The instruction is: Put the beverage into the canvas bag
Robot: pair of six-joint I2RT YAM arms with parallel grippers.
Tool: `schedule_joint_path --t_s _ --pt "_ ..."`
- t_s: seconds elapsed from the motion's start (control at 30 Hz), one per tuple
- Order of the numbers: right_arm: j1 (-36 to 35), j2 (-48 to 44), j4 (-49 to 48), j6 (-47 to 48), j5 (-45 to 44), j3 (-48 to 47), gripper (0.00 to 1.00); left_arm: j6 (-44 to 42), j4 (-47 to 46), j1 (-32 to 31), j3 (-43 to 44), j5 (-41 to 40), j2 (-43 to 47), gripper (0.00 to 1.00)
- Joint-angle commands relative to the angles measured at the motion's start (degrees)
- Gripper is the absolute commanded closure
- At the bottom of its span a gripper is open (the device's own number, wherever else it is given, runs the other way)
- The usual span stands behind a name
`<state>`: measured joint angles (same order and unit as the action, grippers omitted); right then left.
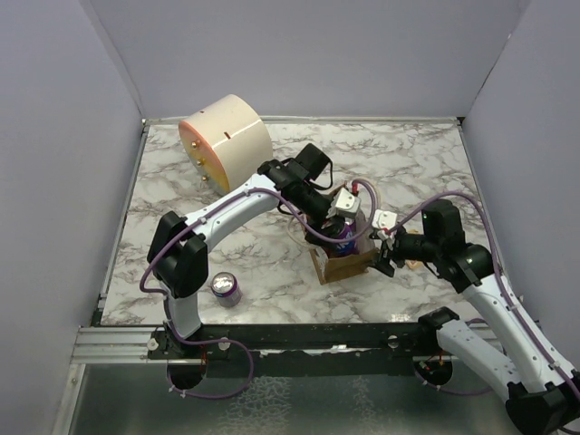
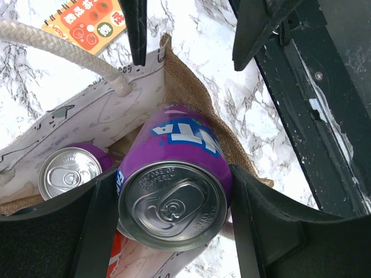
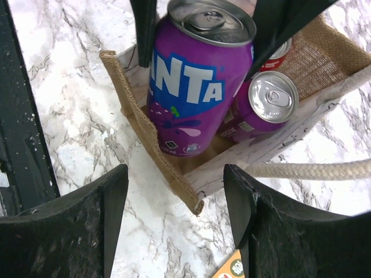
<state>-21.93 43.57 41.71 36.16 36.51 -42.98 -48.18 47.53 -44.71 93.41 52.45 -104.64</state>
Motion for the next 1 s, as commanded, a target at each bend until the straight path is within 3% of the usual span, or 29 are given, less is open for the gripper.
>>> schedule_joint_path --t_s 0.0,0.2,0.5,0.97 --pt "2.4 -1.2 -3.1 -1.8 0.6 -0.6 0.34 -0.1 -2.8 0.3 0.9 5.4 4.1 1.00" --pt "8.8 -1.1 -3.7 -6.6 3.0 -4.1 0.36 6.0 -3.9 0.3 4.0 -0.6 1.8 1.00" --pt "15.5 5.4 -9.1 -14.8 -8.3 -5.0 0.42 9.4 -0.9 -2.7 10.3 -11.7 -2.1 1.00" --pt "18.3 8.4 -12.4 -16.8 -8.4 -2.9 0.42 11.1 4.5 -9.1 17.3 -29.2 -8.2 1.00"
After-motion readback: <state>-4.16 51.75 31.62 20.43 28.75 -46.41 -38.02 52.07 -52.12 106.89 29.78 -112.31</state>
